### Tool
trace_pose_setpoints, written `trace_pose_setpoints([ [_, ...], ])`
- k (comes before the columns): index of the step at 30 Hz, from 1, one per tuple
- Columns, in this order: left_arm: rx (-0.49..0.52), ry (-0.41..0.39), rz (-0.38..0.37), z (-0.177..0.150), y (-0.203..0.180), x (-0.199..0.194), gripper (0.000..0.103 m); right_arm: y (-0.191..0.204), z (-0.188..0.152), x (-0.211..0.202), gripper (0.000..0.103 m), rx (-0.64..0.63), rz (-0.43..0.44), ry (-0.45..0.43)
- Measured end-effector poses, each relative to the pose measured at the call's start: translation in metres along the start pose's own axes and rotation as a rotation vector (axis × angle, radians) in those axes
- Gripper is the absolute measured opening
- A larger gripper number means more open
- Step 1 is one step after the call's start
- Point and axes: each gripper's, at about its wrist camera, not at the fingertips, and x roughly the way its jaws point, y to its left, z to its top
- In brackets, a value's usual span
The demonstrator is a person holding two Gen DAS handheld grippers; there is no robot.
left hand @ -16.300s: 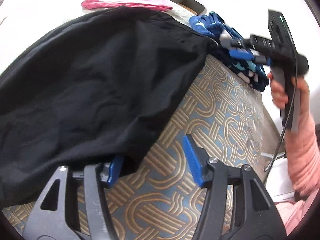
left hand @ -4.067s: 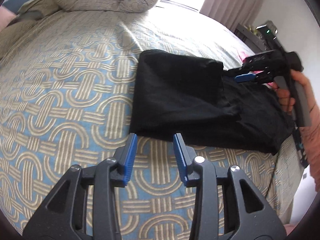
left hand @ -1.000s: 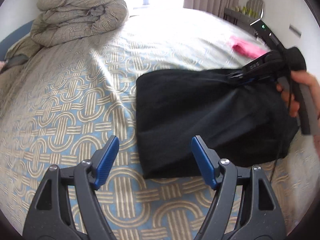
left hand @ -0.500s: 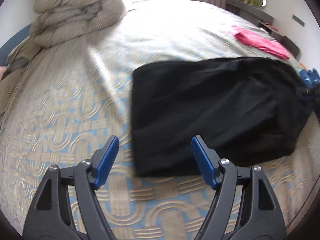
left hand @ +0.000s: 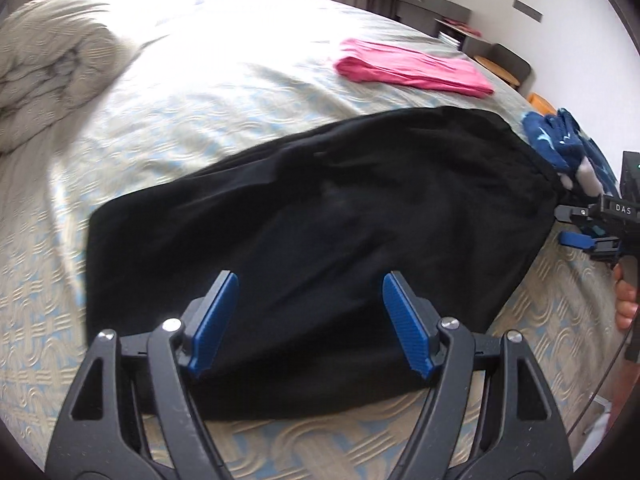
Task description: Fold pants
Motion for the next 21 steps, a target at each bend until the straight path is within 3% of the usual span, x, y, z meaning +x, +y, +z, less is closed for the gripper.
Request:
trace_pose_setpoints([
  [6, -0.120, 0.028, -0.128, 0.020, -0.009, 0.025, 0.075, -0.016, 0.021, 0.005, 0.072, 0.110, 0.060, -0.068],
  [17, -0.118, 0.085, -0.105, 0.019, -0.018, 0.049, 0.075, 0.002, 0.037, 0.018, 0.075, 0.064, -0.041, -0.124],
  [19, -0.119, 0.086, -0.110, 0.018, -0.017, 0.050, 0.075, 0.000, 0.036, 0.015, 0.069, 0.064, -0.053, -0.138],
  [21, -0.121, 0.085, -0.117, 0.017, -0.015, 0.050, 0.075, 0.001, 0.036, 0.015, 0.049, 0.051, -0.084, -0.147],
])
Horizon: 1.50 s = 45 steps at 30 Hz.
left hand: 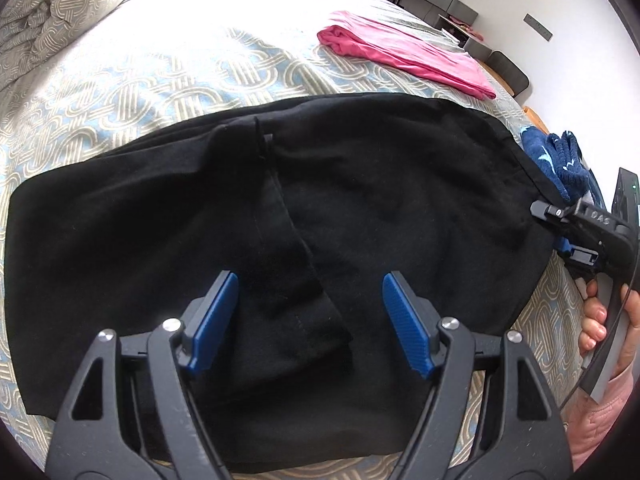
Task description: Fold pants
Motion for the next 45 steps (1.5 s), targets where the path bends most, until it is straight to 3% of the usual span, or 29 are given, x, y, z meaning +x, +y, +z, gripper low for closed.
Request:
trace_pose_setpoints([
  [3, 0.000, -0.002, -0.014, -0.002, 0.002, -0.001, 0.075, 0.004, 0.000, -0.005, 0.030, -0.036, -0.027, -0.027],
  [6, -0.007, -0.003, -0.031, -0.002, 0.006, -0.003, 0.075, 0.017, -0.004, -0.018, 0.021, -0.100, -0.035, -0.073],
  [11, -0.039, -0.019, -0.062, -0.002, 0.019, -0.014, 0.075, 0.065, -0.012, -0.045, 0.020, -0.277, -0.072, -0.168],
  [17, -0.102, -0.062, -0.084, -0.005, 0.055, -0.040, 0.075, 0.124, -0.029, -0.068, 0.020, -0.441, -0.044, -0.229],
  [23, -0.163, -0.128, -0.026, -0.018, 0.109, -0.075, 0.075, 0.212, -0.083, -0.075, 0.020, -0.726, 0.029, -0.258],
  [26, -0.226, -0.147, -0.022, -0.031, 0.142, -0.091, 0.075, 0.259, -0.124, -0.060, 0.020, -0.885, 0.129, -0.204],
  [31, -0.330, -0.150, -0.018, -0.057, 0.184, -0.102, 0.075, 0.300, -0.193, -0.009, 0.020, -1.085, 0.191, -0.042],
  [34, -0.385, -0.140, -0.051, -0.067, 0.198, -0.100, 0.075, 0.305, -0.227, 0.036, 0.021, -1.173, 0.161, 0.145],
  [36, -0.390, -0.137, -0.066, -0.070, 0.201, -0.100, 0.075, 0.300, -0.241, 0.051, 0.023, -1.217, 0.113, 0.188],
  [38, -0.391, -0.126, -0.092, -0.071, 0.200, -0.098, 0.075, 0.296, -0.245, 0.048, 0.027, -1.251, 0.119, 0.168],
  [40, -0.399, -0.118, -0.138, -0.068, 0.196, -0.094, 0.076, 0.288, -0.240, 0.038, 0.032, -1.261, 0.179, 0.206],
  [42, -0.402, -0.106, -0.195, -0.062, 0.189, -0.088, 0.076, 0.283, -0.229, 0.026, 0.035, -1.229, 0.263, 0.252],
  [45, -0.371, -0.090, -0.235, -0.053, 0.171, -0.081, 0.082, 0.276, -0.206, 0.008, 0.041, -1.179, 0.306, 0.239],
])
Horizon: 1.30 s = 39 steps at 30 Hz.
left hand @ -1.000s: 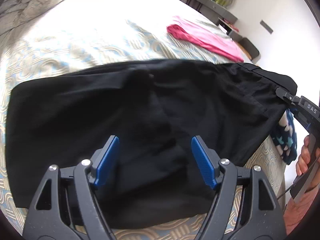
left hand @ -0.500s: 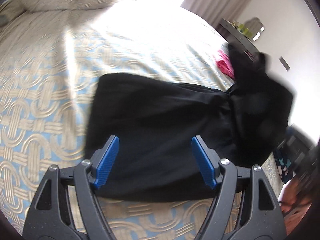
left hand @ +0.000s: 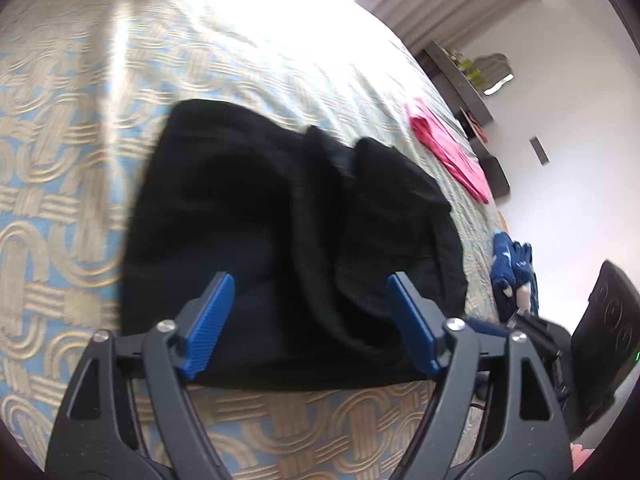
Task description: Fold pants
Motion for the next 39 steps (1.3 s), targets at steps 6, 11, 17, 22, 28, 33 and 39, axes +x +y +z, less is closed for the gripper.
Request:
trace_pose_setpoints([
  [6, 0.081, 0.120, 0.001, 0.000, -0.028, 0.040, 0.083, -0.074, -0.009, -0.023, 0.045, 0.265, -0.085, -0.039],
  [11, 0.158, 0.074, 0.023, -0.001, -0.050, 0.048, 0.054, -0.113, -0.021, -0.027, 0.045, 0.422, -0.081, -0.032],
  [17, 0.234, -0.066, -0.027, 0.010, -0.064, -0.011, 0.015, -0.131, -0.025, -0.032, 0.045, 0.475, -0.105, -0.036],
  [22, 0.258, -0.156, 0.083, 0.022, -0.030, -0.065, 0.015, -0.135, -0.029, -0.041, 0.045, 0.488, -0.109, -0.049],
  [28, 0.073, -0.039, 0.173, 0.013, 0.058, -0.048, 0.018, -0.123, -0.021, -0.020, 0.045, 0.467, -0.069, 0.006],
  [33, 0.005, -0.055, 0.165, 0.002, 0.077, -0.042, 0.033, -0.104, -0.014, 0.008, 0.045, 0.419, -0.089, 0.091],
  [39, 0.046, -0.058, 0.277, 0.004, 0.064, -0.046, 0.053, -0.100, -0.025, 0.023, 0.045, 0.404, -0.091, 0.176],
])
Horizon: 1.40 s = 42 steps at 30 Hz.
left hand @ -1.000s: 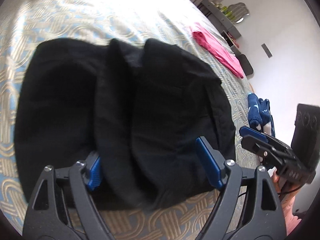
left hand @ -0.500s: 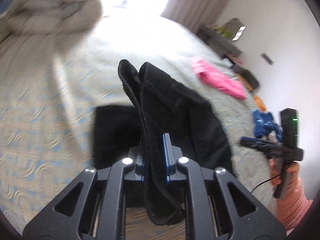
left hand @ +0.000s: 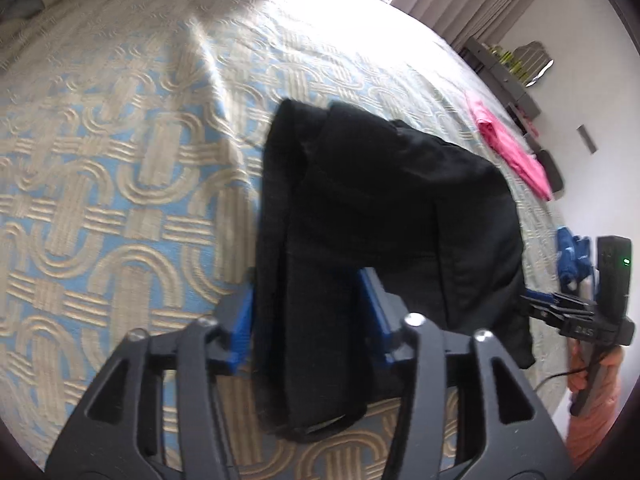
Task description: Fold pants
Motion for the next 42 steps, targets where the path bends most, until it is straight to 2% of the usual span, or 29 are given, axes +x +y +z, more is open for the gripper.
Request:
trace_pose_setpoints([
  [3, 0.012, -0.078, 0.065, 0.011, 0.000, -0.025, 0.053, -0.010, -0.012, -0.005, 0.045, 0.036, 0.091, 0.025],
  [4, 0.017, -0.104, 0.059, 0.016, -0.004, -0.033, 0.053, -0.013, -0.018, -0.008, 0.045, 0.046, 0.136, 0.033],
  [6, 0.064, -0.121, -0.015, 0.034, -0.025, -0.044, 0.053, -0.019, -0.030, -0.011, 0.047, 0.059, 0.229, 0.055],
  [7, 0.122, -0.098, -0.055, 0.043, -0.045, -0.042, 0.054, -0.022, -0.035, -0.010, 0.048, 0.068, 0.265, 0.067],
  [9, 0.251, -0.056, -0.075, 0.056, -0.086, -0.032, 0.058, -0.024, -0.049, -0.009, 0.050, 0.098, 0.341, 0.093],
  [11, 0.386, -0.031, -0.066, 0.065, -0.135, -0.010, 0.061, -0.027, -0.056, -0.007, 0.050, 0.118, 0.370, 0.089],
  [15, 0.563, 0.065, -0.062, 0.079, -0.213, 0.047, 0.061, -0.036, -0.059, -0.004, 0.050, 0.180, 0.389, 0.057],
  [17, 0.651, 0.111, -0.021, 0.084, -0.246, 0.078, 0.061, -0.040, -0.061, -0.003, 0.049, 0.211, 0.406, 0.057],
  [21, 0.771, 0.191, 0.057, 0.079, -0.277, 0.117, 0.061, -0.043, -0.064, -0.008, 0.048, 0.220, 0.426, 0.035],
  [24, 0.835, 0.225, 0.089, 0.074, -0.288, 0.129, 0.061, -0.047, -0.065, -0.013, 0.048, 0.216, 0.438, 0.024],
  [26, 0.845, 0.249, 0.082, 0.072, -0.288, 0.133, 0.060, -0.049, -0.065, -0.013, 0.048, 0.223, 0.449, 0.019],
  [27, 0.847, 0.255, 0.083, 0.072, -0.288, 0.134, 0.051, -0.052, -0.065, -0.013, 0.048, 0.229, 0.455, 0.017],
  [28, 0.859, 0.256, 0.093, 0.071, -0.288, 0.135, 0.032, -0.053, -0.064, -0.011, 0.047, 0.238, 0.462, 0.015],
  [31, 0.906, 0.254, 0.107, 0.068, -0.291, 0.141, 0.018, -0.058, -0.062, -0.006, 0.030, 0.269, 0.459, 0.022],
  [32, 0.915, 0.244, 0.113, 0.067, -0.292, 0.140, 0.017, -0.058, -0.061, -0.003, 0.016, 0.281, 0.453, 0.025],
  [34, 0.897, 0.211, 0.119, 0.072, -0.293, 0.137, 0.014, -0.062, -0.062, -0.001, 0.010, 0.312, 0.457, 0.014],
  [37, 0.796, 0.183, 0.091, 0.096, -0.282, 0.132, 0.013, -0.056, -0.066, -0.013, 0.007, 0.290, 0.426, -0.028],
  [38, 0.729, 0.162, 0.130, 0.111, -0.273, 0.136, 0.005, -0.054, -0.070, -0.019, 0.006, 0.280, 0.422, -0.040],
  [39, 0.695, 0.125, 0.201, 0.120, -0.267, 0.139, 0.000, -0.053, -0.072, -0.026, 0.006, 0.270, 0.416, -0.047],
  [40, 0.646, 0.107, 0.240, 0.133, -0.257, 0.141, 0.000, -0.051, -0.075, -0.027, 0.006, 0.258, 0.408, -0.028],
  [42, 0.571, 0.124, 0.189, 0.147, -0.246, 0.138, 0.000, -0.048, -0.083, -0.015, 0.006, 0.254, 0.372, 0.040],
])
